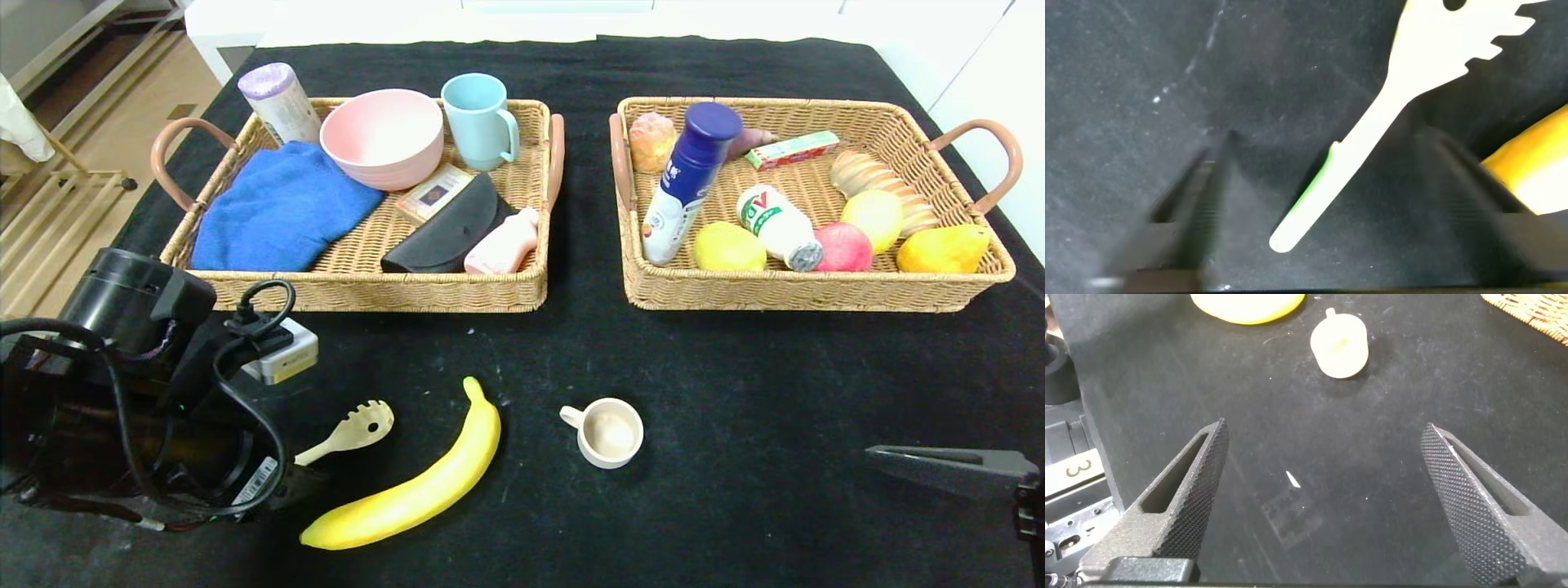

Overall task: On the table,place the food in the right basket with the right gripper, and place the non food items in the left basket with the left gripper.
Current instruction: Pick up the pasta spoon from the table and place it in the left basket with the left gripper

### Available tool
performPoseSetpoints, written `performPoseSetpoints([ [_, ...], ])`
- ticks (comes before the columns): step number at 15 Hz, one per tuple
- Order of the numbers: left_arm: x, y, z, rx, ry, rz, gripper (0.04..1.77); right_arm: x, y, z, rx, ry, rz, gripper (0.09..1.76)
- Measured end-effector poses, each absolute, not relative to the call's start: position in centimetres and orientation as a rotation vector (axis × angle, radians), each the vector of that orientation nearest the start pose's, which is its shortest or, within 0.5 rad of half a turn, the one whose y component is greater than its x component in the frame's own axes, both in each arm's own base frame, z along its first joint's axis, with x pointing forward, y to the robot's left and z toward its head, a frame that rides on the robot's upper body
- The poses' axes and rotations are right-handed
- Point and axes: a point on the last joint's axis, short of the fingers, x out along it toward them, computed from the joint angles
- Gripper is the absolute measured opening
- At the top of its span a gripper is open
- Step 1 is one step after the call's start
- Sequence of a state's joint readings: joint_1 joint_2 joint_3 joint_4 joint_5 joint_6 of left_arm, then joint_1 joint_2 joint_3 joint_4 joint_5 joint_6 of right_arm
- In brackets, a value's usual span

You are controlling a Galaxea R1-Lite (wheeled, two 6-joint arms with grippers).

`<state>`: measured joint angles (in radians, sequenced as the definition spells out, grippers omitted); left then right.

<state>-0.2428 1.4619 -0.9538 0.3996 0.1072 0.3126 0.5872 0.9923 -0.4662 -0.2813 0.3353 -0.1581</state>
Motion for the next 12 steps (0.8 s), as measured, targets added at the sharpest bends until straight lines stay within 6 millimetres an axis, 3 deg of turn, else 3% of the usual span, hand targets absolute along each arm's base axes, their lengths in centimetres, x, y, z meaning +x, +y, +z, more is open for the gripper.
performPoseSetpoints([
  [6, 21.45, -5.03, 19.79, 0.449, 0.875, -0.265, 0.62, 9.85, 7.45, 20.42, -0.178, 0.179, 0.936, 1.71],
  [7, 21.48, -5.04, 19.82, 0.450, 0.873, -0.264, 0.13, 9.86, 7.44, 20.42, -0.178, 0.179, 0.936, 1.71],
  [12, 21.53, -5.06, 19.73, 0.450, 0.875, -0.267, 0.11, 9.85, 7.45, 20.40, -0.178, 0.179, 0.936, 1.71],
])
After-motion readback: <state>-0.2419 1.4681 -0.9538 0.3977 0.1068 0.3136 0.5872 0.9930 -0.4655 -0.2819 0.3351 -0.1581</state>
